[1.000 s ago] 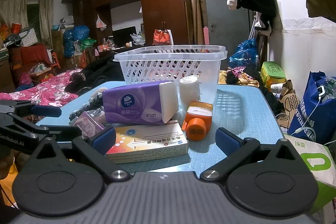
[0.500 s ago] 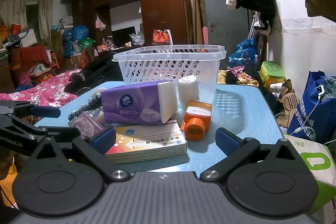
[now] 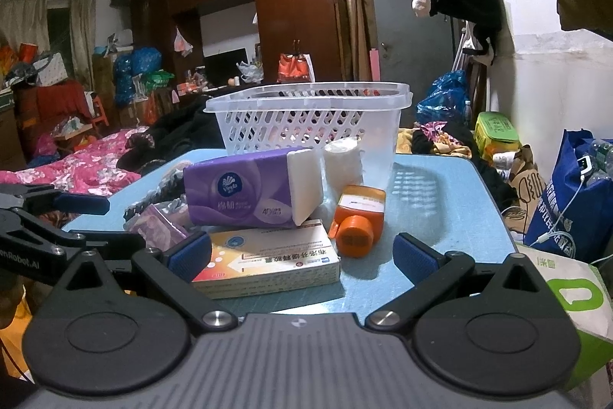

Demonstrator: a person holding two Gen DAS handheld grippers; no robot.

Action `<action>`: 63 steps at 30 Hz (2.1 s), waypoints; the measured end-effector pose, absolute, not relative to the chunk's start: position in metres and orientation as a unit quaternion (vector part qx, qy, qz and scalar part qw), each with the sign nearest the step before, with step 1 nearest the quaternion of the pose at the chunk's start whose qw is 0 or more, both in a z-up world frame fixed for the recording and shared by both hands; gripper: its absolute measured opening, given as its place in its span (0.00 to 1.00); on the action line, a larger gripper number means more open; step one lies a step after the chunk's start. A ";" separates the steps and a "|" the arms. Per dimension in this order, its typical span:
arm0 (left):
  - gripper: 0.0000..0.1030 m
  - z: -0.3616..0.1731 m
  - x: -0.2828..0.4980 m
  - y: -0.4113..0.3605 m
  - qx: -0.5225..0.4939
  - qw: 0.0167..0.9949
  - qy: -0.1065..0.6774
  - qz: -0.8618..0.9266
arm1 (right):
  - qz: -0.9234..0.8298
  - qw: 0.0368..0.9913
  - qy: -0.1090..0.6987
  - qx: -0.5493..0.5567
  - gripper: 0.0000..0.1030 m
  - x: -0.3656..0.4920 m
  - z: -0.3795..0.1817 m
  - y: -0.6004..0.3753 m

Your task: Organize objects

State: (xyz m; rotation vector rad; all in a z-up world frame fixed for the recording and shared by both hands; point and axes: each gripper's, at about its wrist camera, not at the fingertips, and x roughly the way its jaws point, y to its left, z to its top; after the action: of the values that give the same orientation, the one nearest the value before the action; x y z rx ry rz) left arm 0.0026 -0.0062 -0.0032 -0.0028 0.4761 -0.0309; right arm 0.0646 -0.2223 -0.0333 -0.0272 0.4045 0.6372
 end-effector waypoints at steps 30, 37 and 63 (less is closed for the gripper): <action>1.00 -0.003 0.002 -0.007 -0.001 0.972 0.236 -0.015 | 0.312 0.930 0.197 -0.012 1.00 0.064 -0.032 -0.224; 1.00 -0.003 0.002 -0.006 -0.001 0.972 0.235 -0.015 | 0.312 0.930 0.197 -0.012 1.00 0.064 -0.032 -0.224; 0.99 -0.029 0.004 0.012 0.040 0.989 0.140 0.013 | 0.287 0.940 0.171 0.074 1.00 0.109 -0.060 -0.251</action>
State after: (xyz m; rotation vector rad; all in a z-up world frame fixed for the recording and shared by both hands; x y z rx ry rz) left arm 0.0038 0.0115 -0.0294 0.0801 0.2817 0.0270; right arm 0.1088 -0.2514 -0.0599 0.1505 0.3490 0.5865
